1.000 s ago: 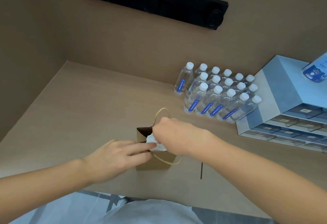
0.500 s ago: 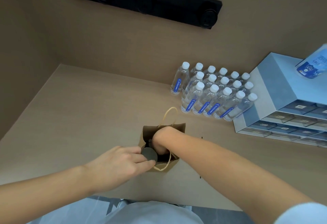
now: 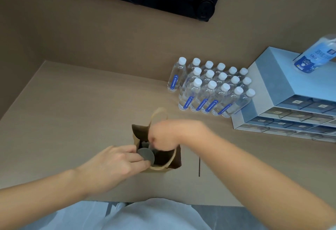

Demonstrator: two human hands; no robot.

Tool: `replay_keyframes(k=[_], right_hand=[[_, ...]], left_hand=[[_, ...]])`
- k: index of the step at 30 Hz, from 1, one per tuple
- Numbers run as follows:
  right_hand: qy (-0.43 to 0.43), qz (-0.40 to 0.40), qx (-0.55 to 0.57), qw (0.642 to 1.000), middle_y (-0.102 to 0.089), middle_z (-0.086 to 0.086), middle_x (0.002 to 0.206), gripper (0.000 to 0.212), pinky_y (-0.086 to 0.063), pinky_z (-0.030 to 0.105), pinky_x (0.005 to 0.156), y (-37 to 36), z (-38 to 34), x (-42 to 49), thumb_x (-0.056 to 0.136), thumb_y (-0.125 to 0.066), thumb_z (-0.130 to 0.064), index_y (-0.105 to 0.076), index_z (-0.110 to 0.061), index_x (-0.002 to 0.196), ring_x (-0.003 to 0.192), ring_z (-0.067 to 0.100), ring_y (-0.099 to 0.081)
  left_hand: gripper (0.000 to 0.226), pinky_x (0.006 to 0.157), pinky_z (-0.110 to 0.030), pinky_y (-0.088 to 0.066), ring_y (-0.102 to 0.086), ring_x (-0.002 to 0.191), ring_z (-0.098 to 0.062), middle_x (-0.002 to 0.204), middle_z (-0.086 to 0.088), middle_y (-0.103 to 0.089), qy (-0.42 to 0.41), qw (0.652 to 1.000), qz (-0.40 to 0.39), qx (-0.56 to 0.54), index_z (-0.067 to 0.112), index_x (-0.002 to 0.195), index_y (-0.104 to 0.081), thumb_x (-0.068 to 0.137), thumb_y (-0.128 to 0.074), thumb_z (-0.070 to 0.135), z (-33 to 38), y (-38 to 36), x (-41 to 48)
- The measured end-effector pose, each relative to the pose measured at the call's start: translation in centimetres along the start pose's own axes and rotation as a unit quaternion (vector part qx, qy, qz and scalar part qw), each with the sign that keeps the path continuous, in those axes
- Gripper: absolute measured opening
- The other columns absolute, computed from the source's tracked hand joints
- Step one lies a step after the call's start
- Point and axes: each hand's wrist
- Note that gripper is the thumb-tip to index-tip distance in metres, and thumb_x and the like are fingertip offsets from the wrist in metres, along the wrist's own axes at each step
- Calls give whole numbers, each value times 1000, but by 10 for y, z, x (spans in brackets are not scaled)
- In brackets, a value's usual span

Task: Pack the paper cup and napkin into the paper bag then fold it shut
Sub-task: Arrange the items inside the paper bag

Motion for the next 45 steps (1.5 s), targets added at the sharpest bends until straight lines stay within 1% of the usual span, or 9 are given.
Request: replay_keyframes(k=[4,9,14,19,23,28,31,36,45], right_hand=[[1,183,328,927,-75,-18,98,21,-54,21,83,3,67,-88,86,-58,-45,-69,-38,102,93,-2,-68],[-378,130,328,856,-73,13,95,32,-55,36,81,-116,153,-24,91,-62,-27,-65,0,107,83,31,-70],[-498,198,342,772,-59,22,118,34,-49,37,87,-226,155,36,89,-64,-28,-57,-2,108,107,37,-59],[-495,216,357,762,-68,23,102,16,-55,37,77,-239,148,49,84,-60,-14,-66,-3,94,95,38,-65],[-458,168,401,775,-67,12,61,22,-58,31,69,-208,142,34,79,-66,-24,-65,-6,67,61,22,-65],[-170,535,526,639,-64,9,51,4,-57,36,54,-80,116,-61,71,-62,-6,-60,-4,69,45,25,-59],[47,590,441,674,-66,6,62,9,-54,23,52,-29,71,-111,71,-62,-4,-63,-12,75,50,20,-63],[-6,493,277,824,-60,2,58,10,-50,31,52,-40,31,-60,69,-69,-3,-60,-7,67,53,15,-54],[-89,484,239,837,-43,-6,59,16,-46,37,53,-71,47,-23,71,-68,-23,-52,-25,68,59,17,-46]], left_hand=[[64,37,-26,-48,-61,71,-21,89,8,-71,8,1000,-2,-4,23,113,-63,58,-70,-10,-1,1,0],[63,36,-23,-43,-55,65,-18,95,12,-70,-10,1000,-2,15,34,126,-57,76,-45,-2,-1,1,3],[50,36,-25,-41,-55,67,-17,99,12,-69,-22,999,-25,41,39,132,-48,99,-24,12,0,-2,2],[66,36,-23,-38,-54,65,-17,96,11,-69,2,999,-28,43,39,130,-50,99,-1,9,0,-1,3],[58,37,-23,-34,-51,64,-17,95,13,-68,-11,998,-25,48,40,132,-47,87,-35,6,3,-2,8],[60,36,-23,-40,-51,66,-17,96,13,-68,-16,999,-25,45,40,134,-44,86,-55,6,3,-4,11],[62,35,-23,-41,-52,65,-17,95,12,-68,-11,999,-24,40,40,133,-47,83,-38,3,0,-3,9],[55,35,-23,-37,-52,63,-17,92,11,-69,-18,998,-16,49,39,129,-52,87,-35,8,1,-3,13],[55,35,-23,-39,-55,65,-18,90,9,-69,1,998,-21,53,37,129,-53,87,-31,9,4,0,11]])
Point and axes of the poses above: each hand's wrist, its own x-axis towards the middle knuckle, its own y-axis out of the back of the hand, z = x × y
